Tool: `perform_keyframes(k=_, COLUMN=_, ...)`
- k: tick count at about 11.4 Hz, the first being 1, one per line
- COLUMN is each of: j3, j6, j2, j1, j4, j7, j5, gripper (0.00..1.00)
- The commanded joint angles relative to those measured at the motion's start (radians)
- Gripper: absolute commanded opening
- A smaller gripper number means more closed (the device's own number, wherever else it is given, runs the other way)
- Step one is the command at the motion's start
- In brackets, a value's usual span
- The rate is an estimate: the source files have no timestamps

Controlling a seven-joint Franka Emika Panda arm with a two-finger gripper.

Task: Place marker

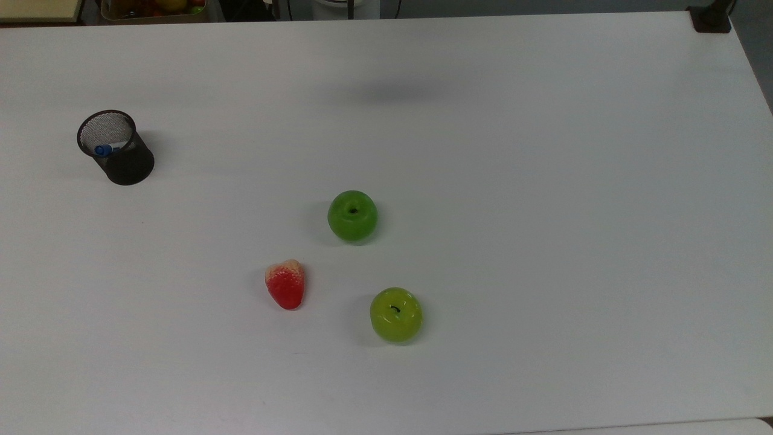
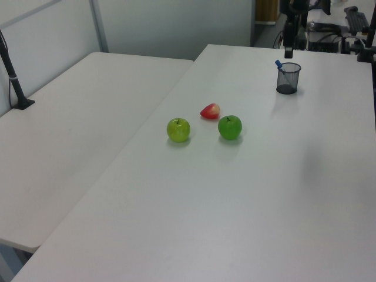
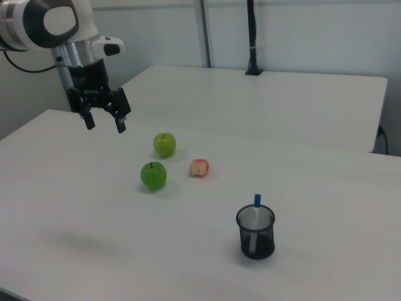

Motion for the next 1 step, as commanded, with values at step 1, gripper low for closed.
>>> perform_keyframes(k=1, j3=-0.019, j6=-0.015, j2=-0.013, j1=0.016, j4=-0.011, j7=0.02, j5=-0.013, gripper=1.0)
